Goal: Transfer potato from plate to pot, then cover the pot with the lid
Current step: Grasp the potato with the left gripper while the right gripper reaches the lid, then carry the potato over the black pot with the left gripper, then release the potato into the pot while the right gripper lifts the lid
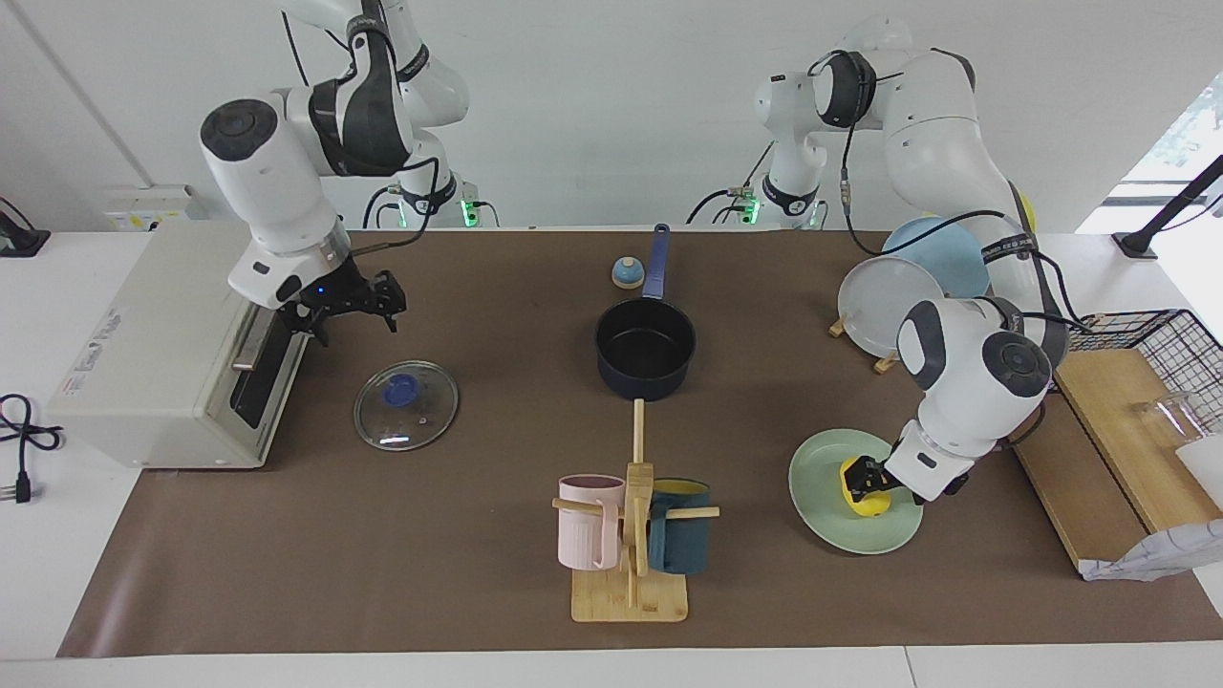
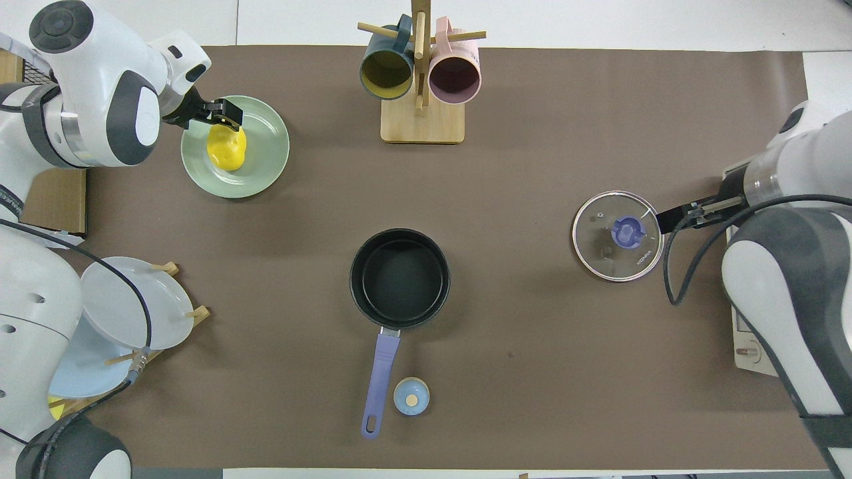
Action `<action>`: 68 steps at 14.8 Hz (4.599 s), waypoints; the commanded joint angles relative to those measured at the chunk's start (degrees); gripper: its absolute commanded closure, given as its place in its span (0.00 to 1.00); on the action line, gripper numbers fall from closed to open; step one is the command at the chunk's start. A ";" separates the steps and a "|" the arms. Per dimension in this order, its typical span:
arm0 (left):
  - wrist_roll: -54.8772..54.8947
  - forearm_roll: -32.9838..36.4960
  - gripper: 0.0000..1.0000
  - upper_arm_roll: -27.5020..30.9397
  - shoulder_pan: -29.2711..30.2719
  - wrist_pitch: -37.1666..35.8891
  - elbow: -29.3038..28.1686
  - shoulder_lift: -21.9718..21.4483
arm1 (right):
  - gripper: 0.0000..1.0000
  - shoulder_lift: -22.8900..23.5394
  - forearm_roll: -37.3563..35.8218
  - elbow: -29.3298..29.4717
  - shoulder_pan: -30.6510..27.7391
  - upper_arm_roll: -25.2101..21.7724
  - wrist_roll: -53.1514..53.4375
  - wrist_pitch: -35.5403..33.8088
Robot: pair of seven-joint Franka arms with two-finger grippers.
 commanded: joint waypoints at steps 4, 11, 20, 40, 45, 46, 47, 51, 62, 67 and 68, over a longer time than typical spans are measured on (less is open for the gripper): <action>0.25 0.96 0.00 0.40 -0.59 5.26 -7.68 -3.60 | 0.00 1.21 1.23 -11.35 1.60 -0.08 -3.93 14.84; -0.02 0.70 0.61 0.32 -0.67 5.19 -8.48 -4.31 | 0.00 2.88 1.23 -15.23 2.04 -0.16 -3.23 21.08; -19.31 -5.19 1.00 -0.12 -9.44 -18.34 -4.69 -21.15 | 0.05 2.97 1.23 -16.37 1.96 -0.16 0.91 23.18; -35.35 -1.07 1.00 0.05 -36.53 18.01 -44.69 -28.22 | 0.86 2.89 1.23 -10.94 2.13 0.01 0.90 14.87; -36.49 -0.89 1.00 0.14 -38.29 19.51 -45.04 -26.10 | 1.00 2.97 1.14 2.15 2.83 2.12 1.69 -2.17; -36.49 -0.80 1.00 0.14 -38.29 19.60 -45.04 -26.02 | 1.00 2.97 0.88 4.00 3.27 2.12 2.39 -4.30; -36.49 -0.80 1.00 0.14 -38.29 19.60 -45.04 -26.01 | 1.00 2.89 0.36 5.15 4.06 2.12 3.36 -5.71; -36.14 -0.19 1.00 0.14 -38.55 19.60 -45.66 -26.02 | 1.00 2.80 0.27 8.93 9.24 2.12 10.29 -9.39; -34.39 0.26 0.00 0.49 -34.62 12.95 -41.46 -29.78 | 1.00 2.97 1.14 9.74 13.21 2.65 13.65 -8.28; -28.16 -0.97 0.00 0.32 -24.08 -7.53 -28.10 -35.40 | 1.00 2.89 1.14 9.39 13.29 2.65 13.65 -7.92; -26.14 -1.50 0.00 0.40 -21.18 -9.91 -26.69 -37.59 | 1.00 2.89 1.14 9.30 13.38 2.65 13.65 -7.92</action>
